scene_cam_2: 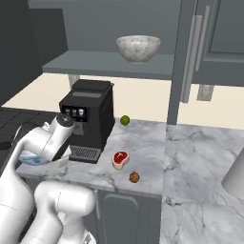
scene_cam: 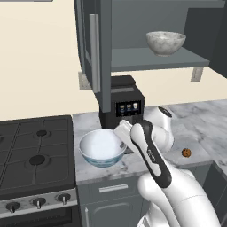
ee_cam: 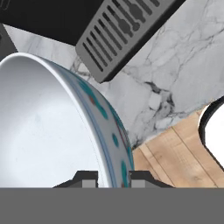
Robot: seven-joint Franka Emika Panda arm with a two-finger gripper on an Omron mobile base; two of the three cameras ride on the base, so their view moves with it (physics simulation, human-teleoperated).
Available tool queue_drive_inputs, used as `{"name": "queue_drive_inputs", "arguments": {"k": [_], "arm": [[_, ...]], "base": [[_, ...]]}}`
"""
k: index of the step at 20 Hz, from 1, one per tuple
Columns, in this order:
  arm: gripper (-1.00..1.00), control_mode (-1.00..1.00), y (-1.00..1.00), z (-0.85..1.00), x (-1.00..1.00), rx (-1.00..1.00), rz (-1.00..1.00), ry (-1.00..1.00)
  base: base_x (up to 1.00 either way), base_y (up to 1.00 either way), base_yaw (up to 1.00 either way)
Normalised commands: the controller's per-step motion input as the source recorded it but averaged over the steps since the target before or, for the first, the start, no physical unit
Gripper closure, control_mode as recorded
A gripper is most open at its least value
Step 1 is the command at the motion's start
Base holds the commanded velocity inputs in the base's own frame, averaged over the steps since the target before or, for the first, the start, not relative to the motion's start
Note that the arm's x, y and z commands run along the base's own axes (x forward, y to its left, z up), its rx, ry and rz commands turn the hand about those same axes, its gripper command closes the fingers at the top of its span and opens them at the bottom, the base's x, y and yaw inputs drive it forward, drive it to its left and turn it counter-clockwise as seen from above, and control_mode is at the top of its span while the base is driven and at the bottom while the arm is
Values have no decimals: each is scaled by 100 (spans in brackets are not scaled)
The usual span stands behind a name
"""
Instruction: Pick both bowls and place them on the counter. Then place the steak in one bowl and place the cookie dough ball in the other bowl.
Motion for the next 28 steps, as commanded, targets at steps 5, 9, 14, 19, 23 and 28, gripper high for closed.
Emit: {"name": "queue_drive_inputs", "arguments": {"k": [5,9,14,19,23,28], "arm": [[100,-100,23,-21,36,0,0,0],[100,-100,20,-26,32,0,0,1],[100,-100,22,-27,32,0,0,5],[100,-100,17,-22,33,0,0,1],[100,-100,5,-17,29,0,0,0],[100,-100,-7,1,-1,0,0,2]], "base": [[0,0,0],[0,0,0],[0,0,0],[0,0,0],[0,0,0],[0,0,0]]}}
